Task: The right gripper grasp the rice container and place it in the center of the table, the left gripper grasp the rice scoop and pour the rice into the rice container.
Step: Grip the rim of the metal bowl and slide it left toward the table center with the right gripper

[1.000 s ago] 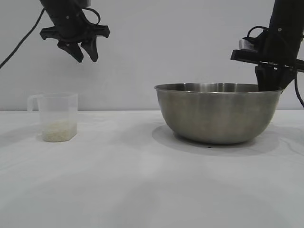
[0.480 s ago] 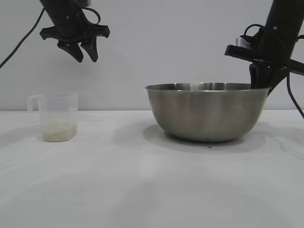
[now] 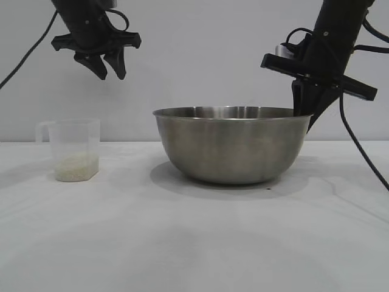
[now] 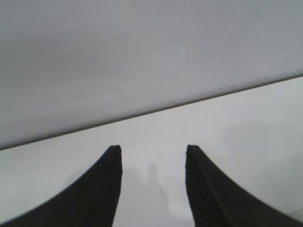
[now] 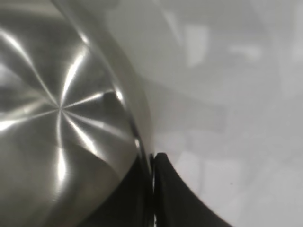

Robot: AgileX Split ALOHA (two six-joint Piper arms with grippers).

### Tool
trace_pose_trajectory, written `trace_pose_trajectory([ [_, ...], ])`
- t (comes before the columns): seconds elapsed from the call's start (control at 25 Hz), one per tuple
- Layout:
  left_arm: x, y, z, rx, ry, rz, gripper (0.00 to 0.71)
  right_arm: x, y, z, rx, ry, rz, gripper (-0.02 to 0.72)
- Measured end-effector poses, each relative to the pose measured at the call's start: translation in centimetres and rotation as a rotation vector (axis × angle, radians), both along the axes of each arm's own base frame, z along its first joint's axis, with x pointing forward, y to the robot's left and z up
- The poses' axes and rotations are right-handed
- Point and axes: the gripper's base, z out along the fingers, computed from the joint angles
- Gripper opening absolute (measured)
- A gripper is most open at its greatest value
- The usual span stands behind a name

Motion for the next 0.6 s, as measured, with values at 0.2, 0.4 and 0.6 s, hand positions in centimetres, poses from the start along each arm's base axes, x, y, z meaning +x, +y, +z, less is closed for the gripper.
trace_pose_trajectory([
  [0.2, 0.0, 0.0, 0.0, 0.0, 0.0, 0.0, 0.274, 0.0, 0.0, 0.0, 0.0, -0.001, 0.003, 0.122],
  [0.4, 0.0, 0.0, 0.0, 0.0, 0.0, 0.0, 0.274, 0.0, 0.0, 0.0, 0.0, -0.002, 0.005, 0.517],
  [0.6, 0.0, 0.0, 0.0, 0.002, 0.0, 0.0, 0.274, -0.2, -0.2, 1.4, -0.019, -0.038, 0.015, 0.564],
])
